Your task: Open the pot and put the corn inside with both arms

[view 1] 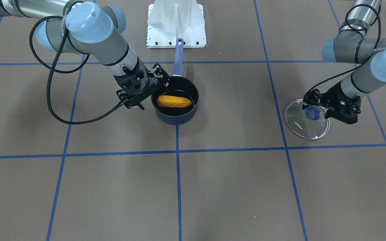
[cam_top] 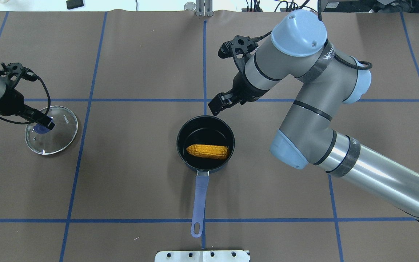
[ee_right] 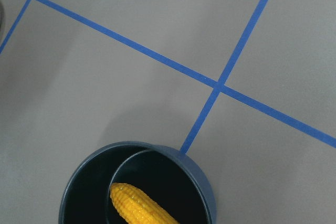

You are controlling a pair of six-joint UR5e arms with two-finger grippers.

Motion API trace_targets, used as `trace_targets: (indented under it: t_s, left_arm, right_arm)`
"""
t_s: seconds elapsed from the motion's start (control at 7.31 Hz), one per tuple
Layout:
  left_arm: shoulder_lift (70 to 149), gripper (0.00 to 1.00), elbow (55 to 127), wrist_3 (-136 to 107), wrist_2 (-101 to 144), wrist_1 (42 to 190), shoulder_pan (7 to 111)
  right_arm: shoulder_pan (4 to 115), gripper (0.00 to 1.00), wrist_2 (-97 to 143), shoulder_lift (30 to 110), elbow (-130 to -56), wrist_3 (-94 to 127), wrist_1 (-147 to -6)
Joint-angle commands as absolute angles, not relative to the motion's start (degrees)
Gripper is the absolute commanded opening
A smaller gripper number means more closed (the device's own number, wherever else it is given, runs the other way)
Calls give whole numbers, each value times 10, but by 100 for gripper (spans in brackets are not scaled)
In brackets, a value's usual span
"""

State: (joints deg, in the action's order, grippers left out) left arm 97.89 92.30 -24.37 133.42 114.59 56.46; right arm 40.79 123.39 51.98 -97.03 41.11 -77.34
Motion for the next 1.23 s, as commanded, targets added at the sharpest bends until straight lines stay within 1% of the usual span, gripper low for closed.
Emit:
trace_targets:
  t_s: [0.0,0.14,0.27,0.55,0.68,0.82,0.96,1.09]
  left_arm:
    - [976,99,930,-237,1337,1142,606]
    - [973,99,928,-236,1337,1139,653]
    - [972,100,920,-219,1348,1123,686]
    - [976,100,916,-29,1347,965,769]
    - [977,100,916,55,1346,915,800]
    - [976,100,910,86,1346,910,822]
    - [969,100,908,87,1350,911,828]
    - [952,100,909,87,1352,917,829]
  right_arm:
    - [438,100,1248,546,-982,390,-773]
    - [473,100,1265,582,-1004,372,-773]
    - [501,100,1273,613,-1011,373,-772]
    - [549,100,1229,656,-1012,371,-773]
    - [566,100,1225,676,-1014,371,-773]
    - [586,100,1223,714,-1030,369,-780]
    - [611,100,1221,771,-1038,368,-780]
    - [638,100,1227,807,-1042,340,-781]
